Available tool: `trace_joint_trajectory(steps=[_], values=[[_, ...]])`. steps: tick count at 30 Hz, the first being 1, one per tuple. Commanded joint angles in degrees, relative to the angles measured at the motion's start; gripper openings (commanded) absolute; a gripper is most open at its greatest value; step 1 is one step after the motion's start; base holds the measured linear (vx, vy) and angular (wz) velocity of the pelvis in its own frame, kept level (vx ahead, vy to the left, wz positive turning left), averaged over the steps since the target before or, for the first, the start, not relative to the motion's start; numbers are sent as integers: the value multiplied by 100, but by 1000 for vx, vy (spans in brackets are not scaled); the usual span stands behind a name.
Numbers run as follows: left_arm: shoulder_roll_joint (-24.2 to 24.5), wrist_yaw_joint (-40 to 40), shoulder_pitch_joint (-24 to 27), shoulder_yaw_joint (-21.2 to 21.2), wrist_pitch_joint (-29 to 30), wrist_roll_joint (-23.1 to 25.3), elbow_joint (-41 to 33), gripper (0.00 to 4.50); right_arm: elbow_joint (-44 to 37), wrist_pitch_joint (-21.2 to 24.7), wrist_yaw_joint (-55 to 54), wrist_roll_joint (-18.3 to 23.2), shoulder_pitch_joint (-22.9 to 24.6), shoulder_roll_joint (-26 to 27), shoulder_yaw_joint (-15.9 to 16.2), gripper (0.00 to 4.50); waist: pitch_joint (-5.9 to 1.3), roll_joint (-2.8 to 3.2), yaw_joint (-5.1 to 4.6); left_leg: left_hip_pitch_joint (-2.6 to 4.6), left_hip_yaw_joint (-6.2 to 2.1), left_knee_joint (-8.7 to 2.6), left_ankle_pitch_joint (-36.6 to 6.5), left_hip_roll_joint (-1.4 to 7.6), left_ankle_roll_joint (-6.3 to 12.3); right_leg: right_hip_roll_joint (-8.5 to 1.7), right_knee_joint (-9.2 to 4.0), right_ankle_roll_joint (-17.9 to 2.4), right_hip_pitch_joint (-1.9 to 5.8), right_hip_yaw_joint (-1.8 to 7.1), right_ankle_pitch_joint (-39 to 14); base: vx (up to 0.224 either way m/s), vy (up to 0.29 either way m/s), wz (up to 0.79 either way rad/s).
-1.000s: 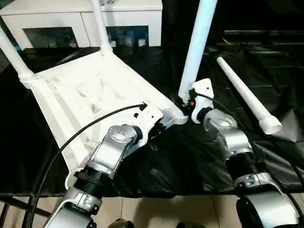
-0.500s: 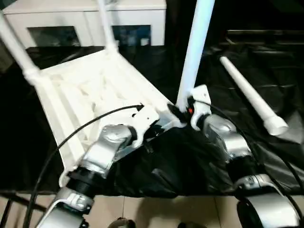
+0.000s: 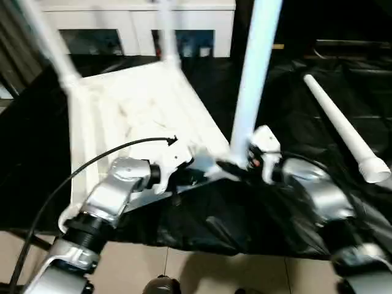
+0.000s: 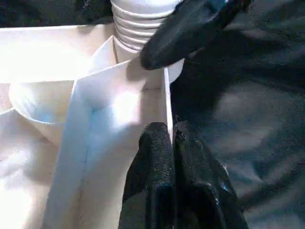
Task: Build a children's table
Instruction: Insert table leg to table base
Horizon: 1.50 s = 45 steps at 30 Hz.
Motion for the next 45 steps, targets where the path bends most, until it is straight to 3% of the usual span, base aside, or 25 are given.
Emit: trace_joint_trajectory(steps=[1, 4, 6, 13, 18, 26, 29, 30, 33, 35, 39, 40, 41, 43, 45], values=[[-71, -318, -113, -144, -346, -208, -145, 0, -287, -36, 290, 100, 48, -30, 172, 355, -456, -31, -32, 179, -222, -403, -1023, 490, 367, -473, -354, -1323, 272, 376, -838, 0, 0, 0], [-10, -471, -137, -197, -503, -145, 7, 0, -605, 27, 629, 192, 202, -199, 248, 355, -439, -28, -12, 164, -232, -411, -1145, 481, 287, -483, -385, -1213, 280, 385, -1064, 0, 0, 0], [34, -580, -170, -232, -607, -96, 143, 0, -857, 112, 1027, 250, 322, -384, 377, 331, -439, -46, 2, 158, -234, -408, -1119, 477, 329, -485, -383, -1185, 286, 382, -1095, 0, 0, 0], [132, -752, -231, -259, -735, -33, 358, 0, -959, 164, 1425, 257, 407, -557, 544, 276, -456, -42, 26, 152, -241, -392, -995, 484, 379, -481, -368, -1232, 268, 373, -1016, 0, 0, 0], [156, -832, -280, -243, -829, -8, 561, 0, -933, 292, 1588, 281, 445, -587, 628, 268, -451, -55, 37, 150, -247, -398, -1082, 487, 332, -494, -371, -1244, 278, 374, -1097, 0, 0, 0], [45, -424, -260, -81, -900, 49, 658, 0, -752, 344, 1177, 427, 751, -289, 380, 267, -430, -47, 44, 152, -248, -404, -1152, 489, 317, -508, -402, -1215, 266, 378, -1229, 0, 0, 0], [-21, -139, -245, 32, -985, 80, 719, 0, -792, 294, 918, 467, 974, -170, 247, 267, -395, -49, 28, 185, -260, -444, -1511, 487, 172, -515, -470, -1087, 260, 376, -1779, 0, 0, 0], [-29, -49, -225, 52, -1066, 110, 718, 0, -788, 292, 829, 486, 1032, -117, 200, 267, -395, -9, 34, 225, -263, -454, -1700, 493, 82, -523, -512, -1017, 239, 380, -2024, 0, 0, 0], [-77, 152, -178, 140, -1183, 110, 714, 0, -752, 282, 714, 506, 1105, -8, 126, 267, -395, -17, 19, 229, -287, -479, -1873, 497, -31, -527, -517, -978, 255, 383, -2124, 0, 0, 0], [-145, 26, -124, 316, -1028, -195, 625, 44, -606, 263, 614, 529, 1135, 124, 44, 267, -437, -4, 21, 203, -288, -472, -1742, 496, -33, -542, -479, -1018, 276, 382, -1908, 0, 0, 0], [-192, -153, -50, 589, -855, -657, 361, 74, -331, 254, 464, 630, 1118, 305, -103, 267, -474, 18, 43, 173, -273, -432, -1573, 488, 46, -552, -431, -1197, 299, 370, -1546, 0, 0, 0], [-205, -172, -43, 645, -819, -748, 297, 90, -279, 242, 440, 637, 1113, 332, -123, 267, -470, 35, 16, 130, -280, -450, -1536, 485, 78, -533, -425, -1200, 314, 355, -1498, 0, 0, 0], [-282, -273, -50, 889, -544, -1231, -37, 100, -81, 228, 339, 667, 1098, 441, -203, 267, -475, 18, 7, 135, -279, -451, -1517, 490, 73, -529, -411, -1197, 320, 354, -1462, 0, 0, 0], [-332, -321, -82, 970, -382, -1431, -181, 103, -33, 244, 315, 669, 1095, 477, -225, 267, -478, 21, -22, 143, -259, -433, -1474, 471, 118, -519, -408, -1253, 307, 354, -1431, 0, 0, 0], [-387, -386, -117, 1013, -180, -1610, -334, 115, -1, 276, 321, 680, 1091, 513, -245, 267, -470, 19, -46, 146, -251, -432, -1463, 466, 158, -507, -422, -1180, 302, 355, -1645, 0, 0, 0]])
